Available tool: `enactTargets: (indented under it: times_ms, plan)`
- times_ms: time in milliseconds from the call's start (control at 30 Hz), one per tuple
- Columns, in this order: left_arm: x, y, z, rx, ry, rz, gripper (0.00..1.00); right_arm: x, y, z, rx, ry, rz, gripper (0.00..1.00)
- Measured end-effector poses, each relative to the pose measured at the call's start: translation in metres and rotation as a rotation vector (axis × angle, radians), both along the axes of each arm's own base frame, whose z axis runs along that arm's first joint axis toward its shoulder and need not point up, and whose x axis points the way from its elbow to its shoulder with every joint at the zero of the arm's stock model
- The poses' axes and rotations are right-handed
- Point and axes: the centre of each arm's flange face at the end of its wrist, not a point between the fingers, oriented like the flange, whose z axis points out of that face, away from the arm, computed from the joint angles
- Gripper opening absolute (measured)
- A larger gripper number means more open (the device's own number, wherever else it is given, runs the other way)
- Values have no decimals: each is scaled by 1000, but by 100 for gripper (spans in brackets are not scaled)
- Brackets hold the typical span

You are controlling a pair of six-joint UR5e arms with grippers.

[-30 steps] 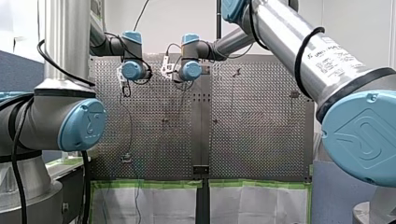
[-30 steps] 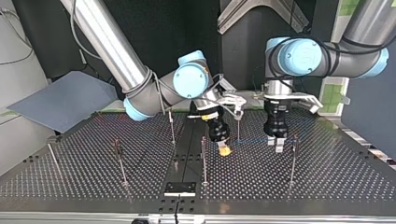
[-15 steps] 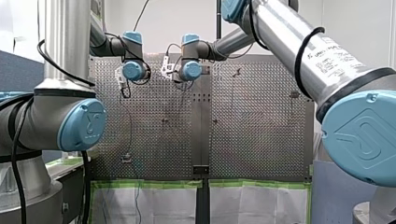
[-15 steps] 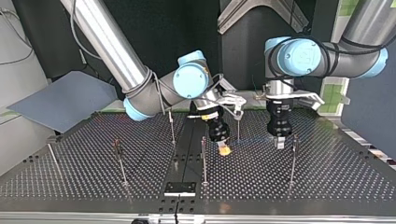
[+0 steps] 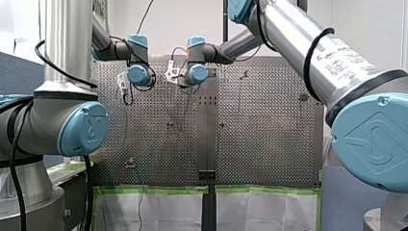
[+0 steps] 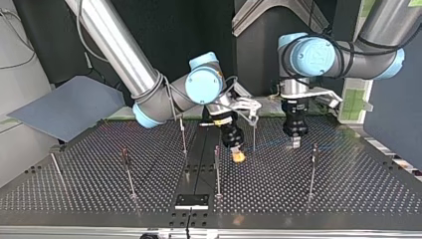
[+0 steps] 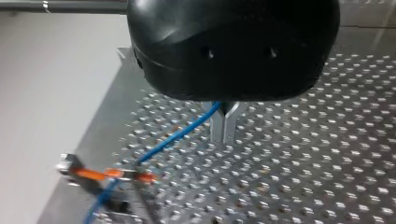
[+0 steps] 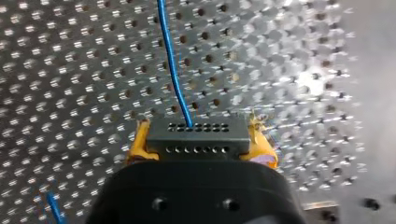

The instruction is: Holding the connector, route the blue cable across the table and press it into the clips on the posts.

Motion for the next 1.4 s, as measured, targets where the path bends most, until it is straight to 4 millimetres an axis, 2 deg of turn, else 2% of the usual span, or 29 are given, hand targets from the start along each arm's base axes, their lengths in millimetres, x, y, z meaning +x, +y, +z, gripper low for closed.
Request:
enactTargets:
  times_ms: [367, 600, 833, 1200, 1400]
  plan:
    - [-21, -5, -39, -6, 27, -13, 0, -13, 10, -53, 66, 89, -1, 0]
    - [-31, -10, -94, -6, 90, -26, 0, -22, 18, -81, 101, 141, -1, 0]
    - [-44, -9, -126, -13, 131, -26, 0, -30, 25, -101, 125, 182, -1, 0]
    - [-35, -16, -171, -14, 167, -83, 0, -43, 38, -127, 147, 244, 4, 0]
    - [-30, -16, -176, -20, 161, -100, 0, -48, 41, -138, 163, 261, 5, 0]
